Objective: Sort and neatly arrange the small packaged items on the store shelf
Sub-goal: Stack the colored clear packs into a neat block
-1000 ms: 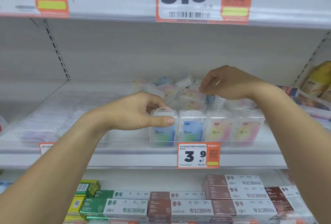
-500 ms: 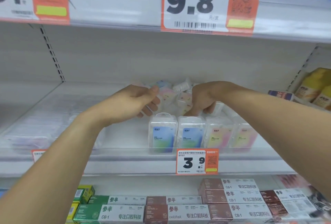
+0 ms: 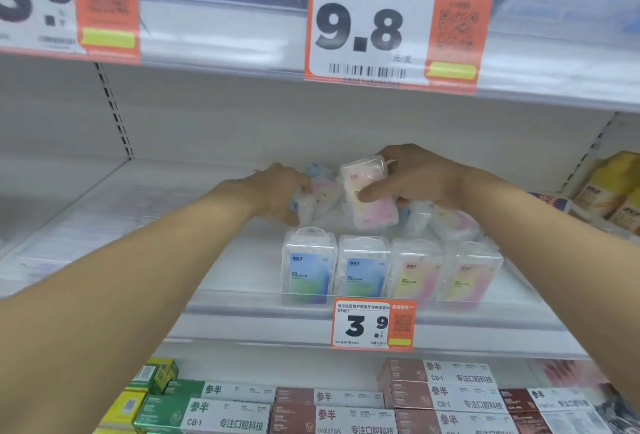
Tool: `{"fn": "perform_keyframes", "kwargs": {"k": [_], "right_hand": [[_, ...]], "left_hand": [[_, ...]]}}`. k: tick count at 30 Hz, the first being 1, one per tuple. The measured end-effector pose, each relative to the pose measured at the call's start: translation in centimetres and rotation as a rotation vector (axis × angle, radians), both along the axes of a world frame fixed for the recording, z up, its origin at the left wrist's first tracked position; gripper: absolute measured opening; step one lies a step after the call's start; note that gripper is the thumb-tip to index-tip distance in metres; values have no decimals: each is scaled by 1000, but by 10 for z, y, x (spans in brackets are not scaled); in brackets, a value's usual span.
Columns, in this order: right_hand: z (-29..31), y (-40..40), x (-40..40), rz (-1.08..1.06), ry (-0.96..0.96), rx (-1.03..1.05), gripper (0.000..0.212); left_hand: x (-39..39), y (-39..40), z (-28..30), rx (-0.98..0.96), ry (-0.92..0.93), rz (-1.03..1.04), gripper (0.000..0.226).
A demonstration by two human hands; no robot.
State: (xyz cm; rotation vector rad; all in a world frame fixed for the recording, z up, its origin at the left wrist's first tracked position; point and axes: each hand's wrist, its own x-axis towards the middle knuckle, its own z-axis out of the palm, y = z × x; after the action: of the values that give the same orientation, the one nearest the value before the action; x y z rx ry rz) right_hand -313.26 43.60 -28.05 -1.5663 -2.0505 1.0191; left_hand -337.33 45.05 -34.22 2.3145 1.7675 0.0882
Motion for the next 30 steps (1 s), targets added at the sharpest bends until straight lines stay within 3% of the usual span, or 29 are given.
{"fn": "perform_keyframes", "kwargs": {"k": [3, 5, 8, 10, 14, 19, 24, 28, 30], "right_hand": [[1, 0, 9, -24, 28, 11, 44], [4, -2, 15, -48, 59, 9, 40], [8, -4, 24, -79, 165, -26, 40], [12, -6, 29, -68, 210, -37, 36], [16, -11, 33, -30, 190, -6, 29], [17, -12, 41, -72, 117, 10, 25], [19, -21, 61, -36, -25, 34, 18], [14, -27, 80, -55, -30, 15, 33], [9, -31, 85, -38, 9, -15, 29]], "left_hand": [[0, -6, 10, 182, -99, 84, 44], [-2, -12, 18, 306, -327, 183, 44], [-3, -22, 32, 91, -867, 258, 45], [0, -30, 40, -69, -1012, 225, 41], [2, -40, 47, -184, -1058, 221, 37], [8, -48, 57, -174, -924, 222, 26], [25, -52, 57, -159, -837, 222, 34], [45, -55, 55, -180, -798, 113, 36], [55, -57, 56, -186, -757, 53, 31]]}}
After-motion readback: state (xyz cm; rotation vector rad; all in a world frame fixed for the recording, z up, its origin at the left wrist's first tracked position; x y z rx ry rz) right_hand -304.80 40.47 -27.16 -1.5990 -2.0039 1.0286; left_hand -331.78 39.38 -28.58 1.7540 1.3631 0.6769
